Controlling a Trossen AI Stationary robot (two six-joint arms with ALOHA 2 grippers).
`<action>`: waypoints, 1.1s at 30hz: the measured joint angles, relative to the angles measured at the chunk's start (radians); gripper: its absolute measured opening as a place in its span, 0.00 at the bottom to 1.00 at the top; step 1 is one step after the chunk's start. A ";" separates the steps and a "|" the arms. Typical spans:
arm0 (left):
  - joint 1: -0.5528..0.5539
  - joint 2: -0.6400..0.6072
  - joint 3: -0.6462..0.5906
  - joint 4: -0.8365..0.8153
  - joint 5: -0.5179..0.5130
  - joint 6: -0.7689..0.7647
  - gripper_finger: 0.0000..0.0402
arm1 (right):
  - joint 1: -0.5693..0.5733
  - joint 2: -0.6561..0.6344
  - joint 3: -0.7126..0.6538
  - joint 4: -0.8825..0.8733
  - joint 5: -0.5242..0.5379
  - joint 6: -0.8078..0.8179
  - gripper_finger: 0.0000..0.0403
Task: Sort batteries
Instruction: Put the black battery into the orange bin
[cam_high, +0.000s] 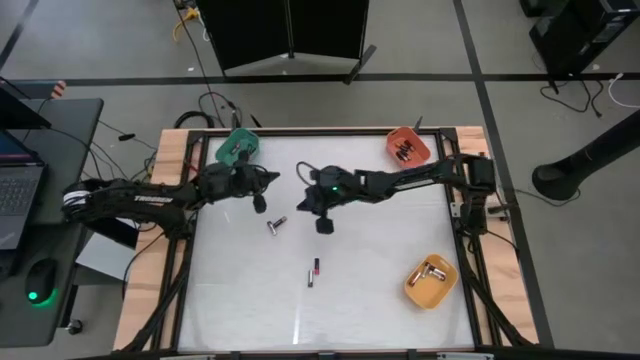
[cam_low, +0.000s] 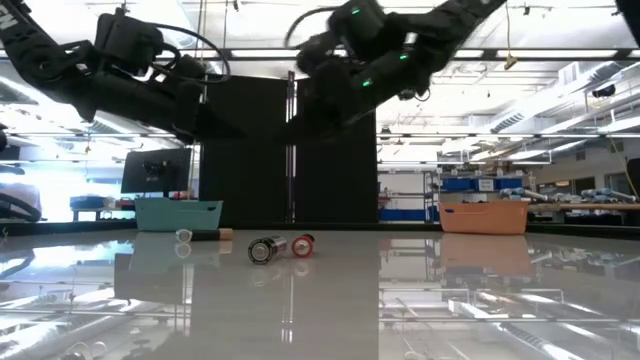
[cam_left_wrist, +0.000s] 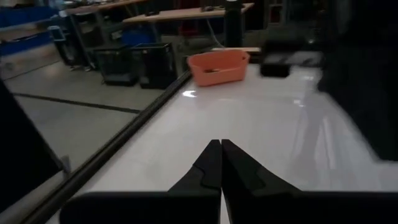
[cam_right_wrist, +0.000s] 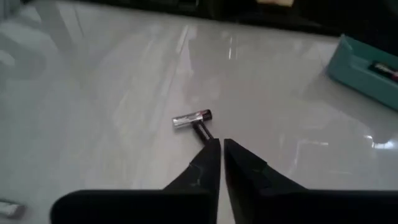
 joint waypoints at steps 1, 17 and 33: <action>-0.009 0.000 -0.002 0.000 -0.002 0.001 0.02 | 0.003 0.026 0.026 -0.014 0.000 -0.009 0.10; -0.053 0.000 -0.001 0.044 -0.045 0.035 0.02 | 0.012 0.364 0.300 -0.049 -0.101 -0.110 0.47; -0.057 0.000 -0.001 0.038 -0.059 0.030 0.02 | -0.001 0.470 0.403 -0.132 -0.109 -0.114 0.31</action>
